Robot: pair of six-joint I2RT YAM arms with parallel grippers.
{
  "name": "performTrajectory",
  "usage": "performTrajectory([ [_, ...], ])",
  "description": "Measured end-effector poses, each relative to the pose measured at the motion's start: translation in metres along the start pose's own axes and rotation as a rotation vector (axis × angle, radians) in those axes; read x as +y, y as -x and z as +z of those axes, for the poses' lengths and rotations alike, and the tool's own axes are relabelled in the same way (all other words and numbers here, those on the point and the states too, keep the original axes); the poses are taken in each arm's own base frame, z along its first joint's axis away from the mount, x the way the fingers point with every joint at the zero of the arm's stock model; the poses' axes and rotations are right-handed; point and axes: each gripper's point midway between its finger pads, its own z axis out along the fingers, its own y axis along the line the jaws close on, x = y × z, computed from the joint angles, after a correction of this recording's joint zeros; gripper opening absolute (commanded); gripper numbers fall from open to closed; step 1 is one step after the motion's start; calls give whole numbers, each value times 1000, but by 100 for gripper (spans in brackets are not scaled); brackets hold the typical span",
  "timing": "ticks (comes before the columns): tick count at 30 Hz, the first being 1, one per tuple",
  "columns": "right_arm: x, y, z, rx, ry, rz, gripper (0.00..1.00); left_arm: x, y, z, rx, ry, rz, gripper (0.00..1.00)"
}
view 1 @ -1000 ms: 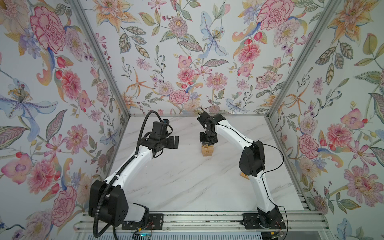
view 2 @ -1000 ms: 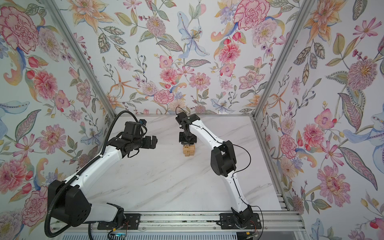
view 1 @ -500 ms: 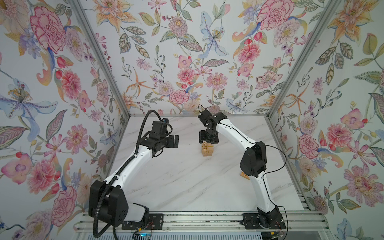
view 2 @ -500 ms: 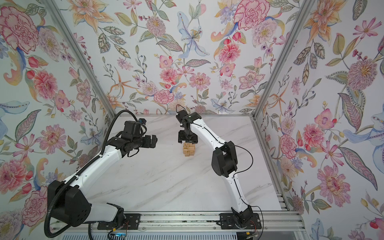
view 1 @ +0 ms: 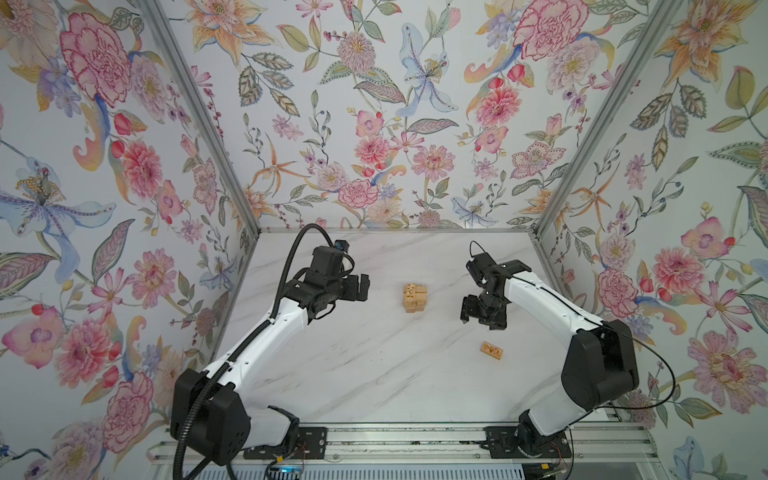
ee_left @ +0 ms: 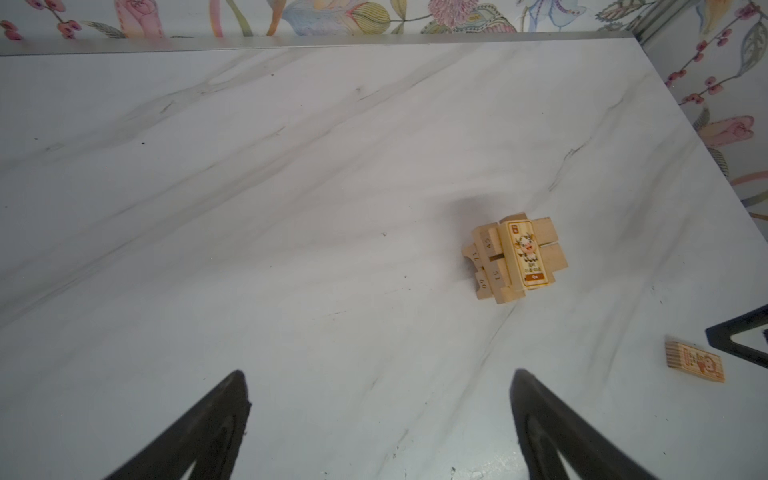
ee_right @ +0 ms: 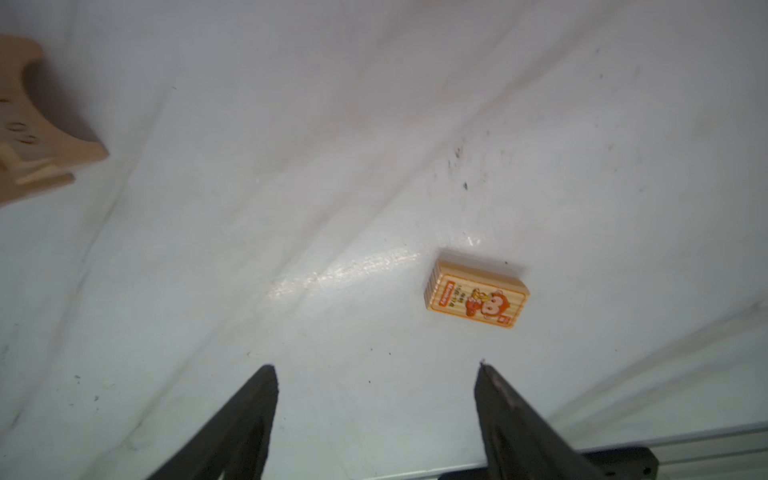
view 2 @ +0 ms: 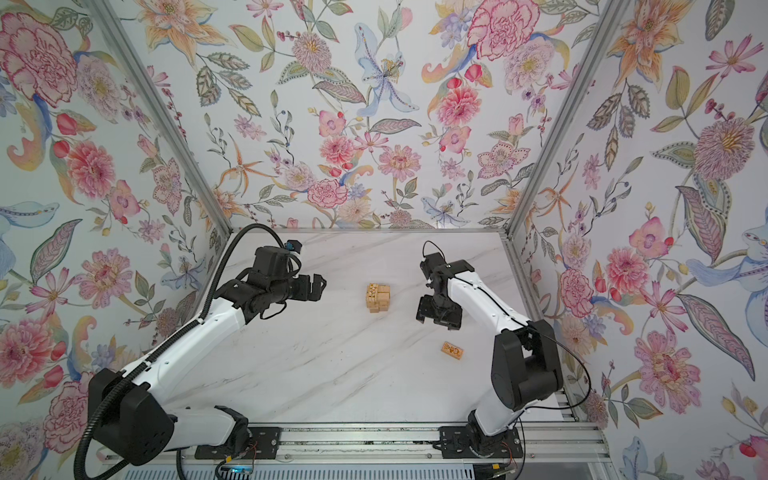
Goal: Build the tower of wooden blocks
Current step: 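Move the right gripper to the monkey-picture block nearer the robot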
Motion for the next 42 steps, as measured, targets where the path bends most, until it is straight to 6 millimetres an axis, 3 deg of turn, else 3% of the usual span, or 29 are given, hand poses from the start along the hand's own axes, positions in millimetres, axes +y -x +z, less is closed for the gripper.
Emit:
performTrajectory([
  [4,-26,-15,23,25,39,83,76,-22,-12,1,16,-30,10,99],
  [8,-39,-15,35,8,88,136,74,-35,-22,0,26,-47,3,99],
  [15,-56,-11,51,-17,120,176,61,-43,-21,-15,-13,-51,-28,99],
  [23,-81,-5,57,-43,117,256,59,-42,-17,-24,-43,-43,-54,99],
  [33,-81,-11,64,-61,141,255,58,-40,-22,-28,-35,-38,-60,99],
  [42,-64,-36,63,-44,180,242,60,-38,-25,-31,-38,-36,-50,99],
])
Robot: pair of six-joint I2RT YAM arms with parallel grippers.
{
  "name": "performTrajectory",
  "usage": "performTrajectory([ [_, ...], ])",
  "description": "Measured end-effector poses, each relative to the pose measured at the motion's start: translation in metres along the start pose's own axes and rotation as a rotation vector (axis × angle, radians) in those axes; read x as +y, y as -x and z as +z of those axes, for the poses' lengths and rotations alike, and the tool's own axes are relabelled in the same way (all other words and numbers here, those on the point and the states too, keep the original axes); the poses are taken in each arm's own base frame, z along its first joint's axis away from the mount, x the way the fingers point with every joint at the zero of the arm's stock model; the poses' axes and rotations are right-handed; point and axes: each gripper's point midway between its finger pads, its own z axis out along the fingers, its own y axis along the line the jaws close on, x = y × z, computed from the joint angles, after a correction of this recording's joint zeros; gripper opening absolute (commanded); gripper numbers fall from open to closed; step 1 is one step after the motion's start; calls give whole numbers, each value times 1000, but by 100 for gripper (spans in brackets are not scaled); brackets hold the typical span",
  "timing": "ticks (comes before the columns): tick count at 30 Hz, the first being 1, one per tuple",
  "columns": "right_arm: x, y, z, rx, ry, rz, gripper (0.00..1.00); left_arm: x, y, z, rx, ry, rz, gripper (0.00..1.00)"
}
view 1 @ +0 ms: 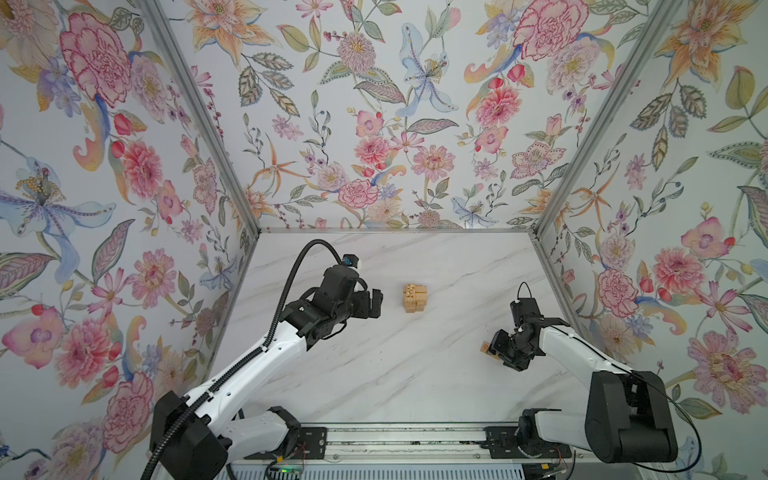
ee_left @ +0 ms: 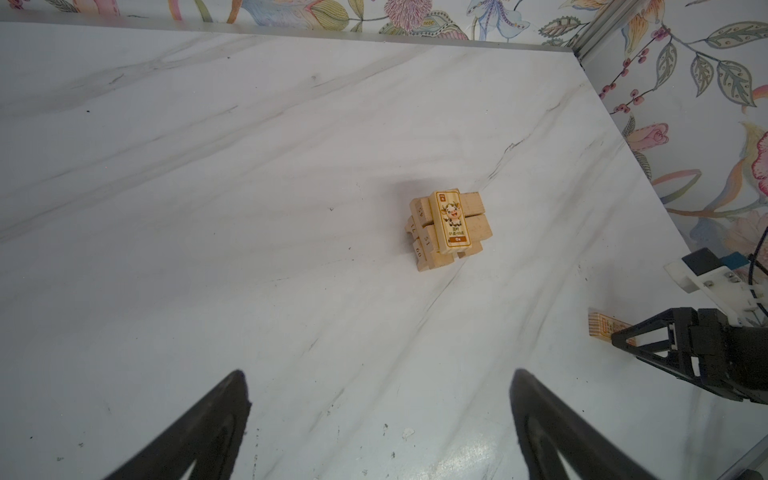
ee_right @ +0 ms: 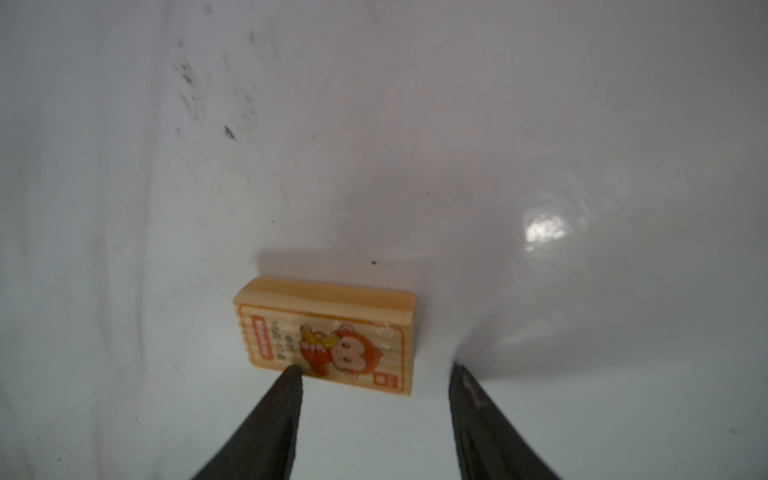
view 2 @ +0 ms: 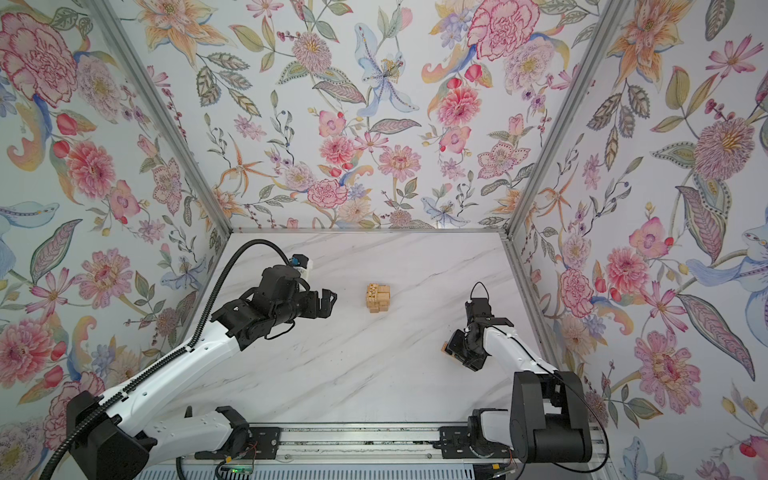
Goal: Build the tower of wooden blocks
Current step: 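Move the right gripper to the monkey-picture block nearer the robot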
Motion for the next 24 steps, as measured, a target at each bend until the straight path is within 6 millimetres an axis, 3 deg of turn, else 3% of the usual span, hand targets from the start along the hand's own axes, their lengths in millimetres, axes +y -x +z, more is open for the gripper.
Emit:
performTrajectory([
  [6,12,-6,-2,5,4,-38,60,3,-7,1,13,5,15,99],
  [12,21,14,-17,-51,17,-46,59,5,-9,-1,10,10,18,99],
  [15,22,28,-24,-75,17,-42,53,7,-7,-2,3,20,18,99],
  [19,17,47,-23,-80,-16,-33,43,7,-7,-2,3,22,18,99],
  [24,-1,52,-10,-42,-75,-6,38,8,-10,2,14,31,19,99],
])
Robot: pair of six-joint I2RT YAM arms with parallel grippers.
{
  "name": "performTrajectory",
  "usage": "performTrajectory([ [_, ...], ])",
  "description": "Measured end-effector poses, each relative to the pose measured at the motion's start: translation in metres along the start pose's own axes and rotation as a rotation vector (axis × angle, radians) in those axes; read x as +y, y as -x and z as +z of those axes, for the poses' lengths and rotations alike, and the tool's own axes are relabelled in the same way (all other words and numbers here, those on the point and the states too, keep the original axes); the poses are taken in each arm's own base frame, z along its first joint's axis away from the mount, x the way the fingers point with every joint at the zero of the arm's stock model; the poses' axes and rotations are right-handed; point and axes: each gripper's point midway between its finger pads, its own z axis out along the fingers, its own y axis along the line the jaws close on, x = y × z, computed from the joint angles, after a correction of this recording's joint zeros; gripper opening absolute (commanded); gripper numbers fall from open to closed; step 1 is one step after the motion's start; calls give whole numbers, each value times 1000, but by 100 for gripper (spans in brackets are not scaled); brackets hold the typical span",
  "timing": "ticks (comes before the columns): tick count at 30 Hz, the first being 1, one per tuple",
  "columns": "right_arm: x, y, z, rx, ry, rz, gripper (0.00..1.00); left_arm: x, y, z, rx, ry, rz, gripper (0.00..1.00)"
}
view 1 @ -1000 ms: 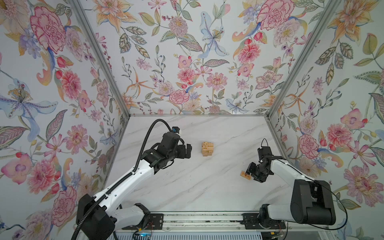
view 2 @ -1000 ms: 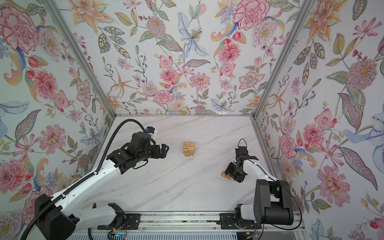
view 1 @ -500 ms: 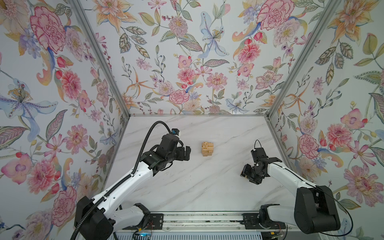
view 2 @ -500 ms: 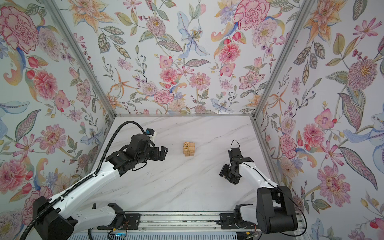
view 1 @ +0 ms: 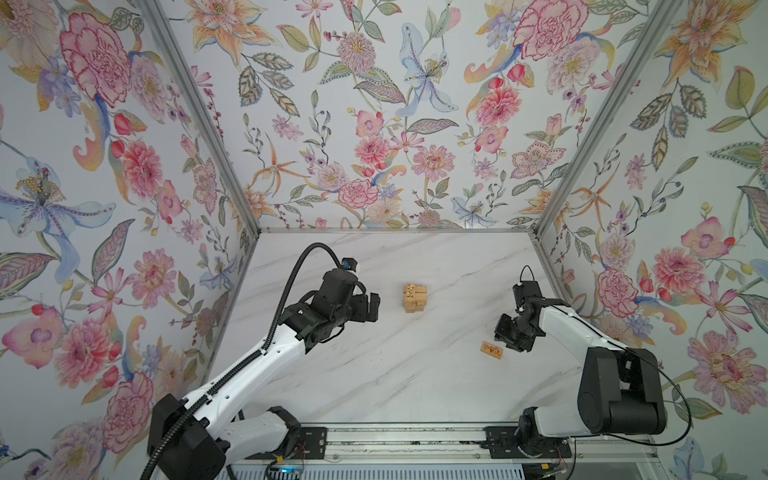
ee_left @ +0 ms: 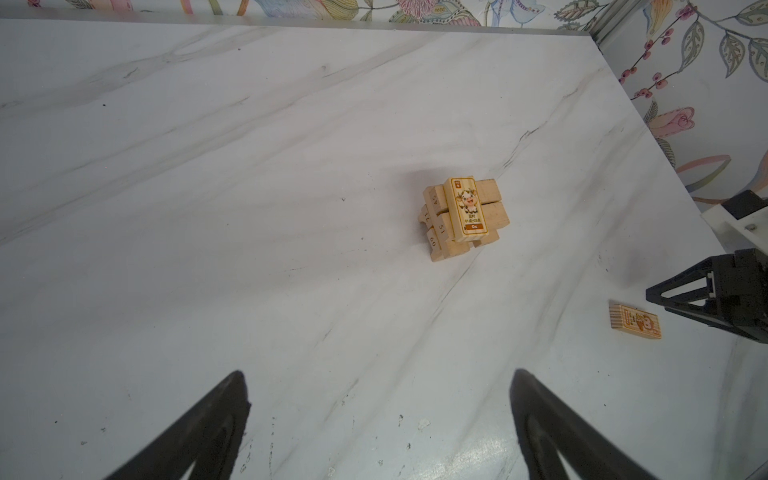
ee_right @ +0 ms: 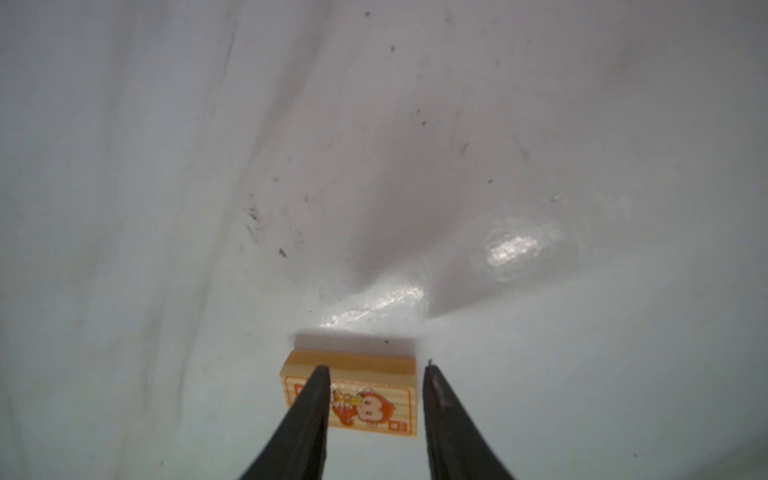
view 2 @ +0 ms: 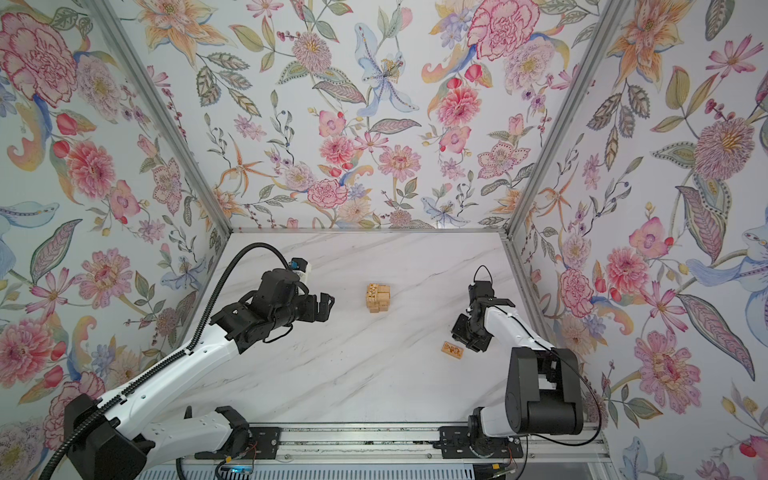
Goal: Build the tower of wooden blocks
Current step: 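Grasp the monkey-picture block upright with the right gripper and lift it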
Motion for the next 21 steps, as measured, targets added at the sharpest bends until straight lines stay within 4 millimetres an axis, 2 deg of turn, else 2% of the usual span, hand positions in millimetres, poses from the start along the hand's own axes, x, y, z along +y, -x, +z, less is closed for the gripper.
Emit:
performTrajectory([
  [4,-7,-2,4,9,-18,-1,38,0,1,2,9,8,2,99],
  [10,-19,-21,16,57,-43,5,38,-2,5,2,5,5,2,99],
  [14,-17,-26,15,39,-27,-5,39,-2,4,2,5,4,2,99],
  [21,-10,-47,7,41,-9,-35,43,1,0,-6,-6,1,0,99],
])
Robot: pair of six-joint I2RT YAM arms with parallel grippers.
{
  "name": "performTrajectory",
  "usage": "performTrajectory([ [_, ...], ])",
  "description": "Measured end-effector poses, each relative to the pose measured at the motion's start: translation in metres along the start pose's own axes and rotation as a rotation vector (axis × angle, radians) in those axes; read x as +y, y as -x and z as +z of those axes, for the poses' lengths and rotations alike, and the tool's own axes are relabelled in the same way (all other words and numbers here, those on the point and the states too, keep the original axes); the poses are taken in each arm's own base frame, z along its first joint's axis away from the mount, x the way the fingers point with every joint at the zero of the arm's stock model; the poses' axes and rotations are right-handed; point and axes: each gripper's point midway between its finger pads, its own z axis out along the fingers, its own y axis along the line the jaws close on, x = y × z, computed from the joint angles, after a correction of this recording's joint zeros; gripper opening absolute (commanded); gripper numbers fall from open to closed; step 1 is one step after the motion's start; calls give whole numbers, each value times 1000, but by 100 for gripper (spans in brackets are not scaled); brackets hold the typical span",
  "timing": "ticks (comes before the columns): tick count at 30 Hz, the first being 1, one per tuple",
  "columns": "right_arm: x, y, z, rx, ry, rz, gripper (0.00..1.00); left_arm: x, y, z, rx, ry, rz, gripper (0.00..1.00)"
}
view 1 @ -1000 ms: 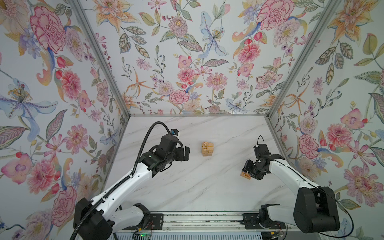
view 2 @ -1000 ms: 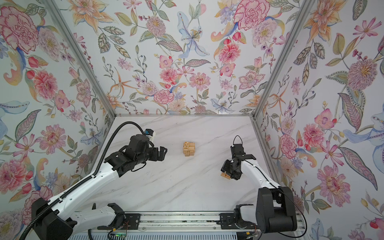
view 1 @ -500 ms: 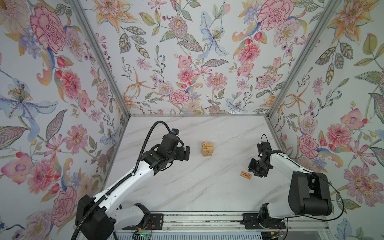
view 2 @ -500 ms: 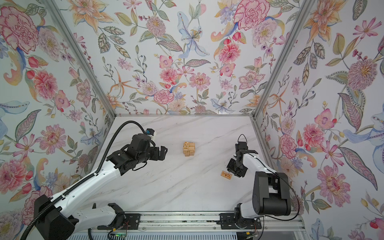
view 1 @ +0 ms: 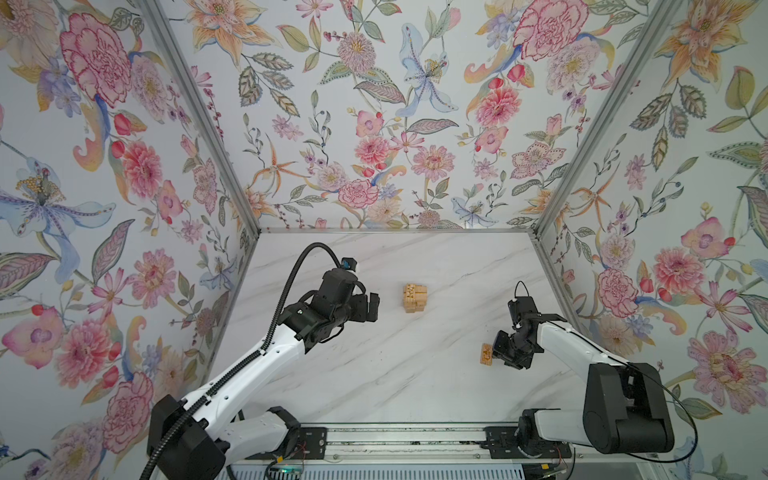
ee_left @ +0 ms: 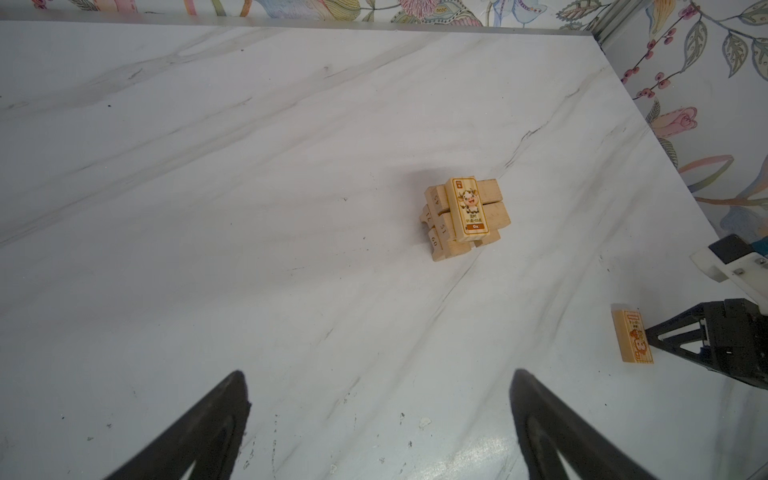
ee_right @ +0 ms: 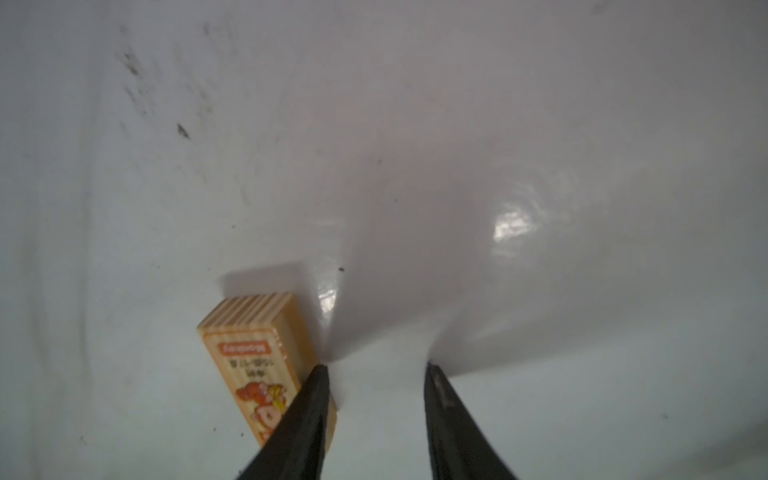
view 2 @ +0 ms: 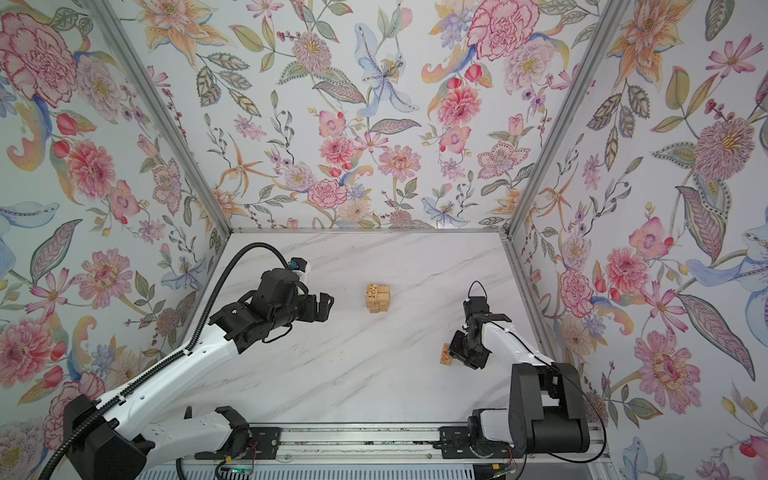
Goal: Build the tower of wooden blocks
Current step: 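Grasp the monkey-picture block upright with the right gripper and lift it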
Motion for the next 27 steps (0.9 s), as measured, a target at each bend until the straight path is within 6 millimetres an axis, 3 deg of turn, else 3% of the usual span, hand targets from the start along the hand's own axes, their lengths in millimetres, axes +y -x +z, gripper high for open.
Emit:
performTrajectory([
  [5,3,-6,-11,-18,8,-4,56,3,-4,-8,-15,-6,-3,99],
  [11,16,-9,-19,-22,0,-38,60,5,-7,-11,-19,-7,-12,99],
  [20,25,-10,-5,27,-35,-50,56,5,-8,-10,-15,-6,-13,99],
  [27,33,-1,4,36,-38,-51,42,6,-9,-6,-4,9,-7,99],
])
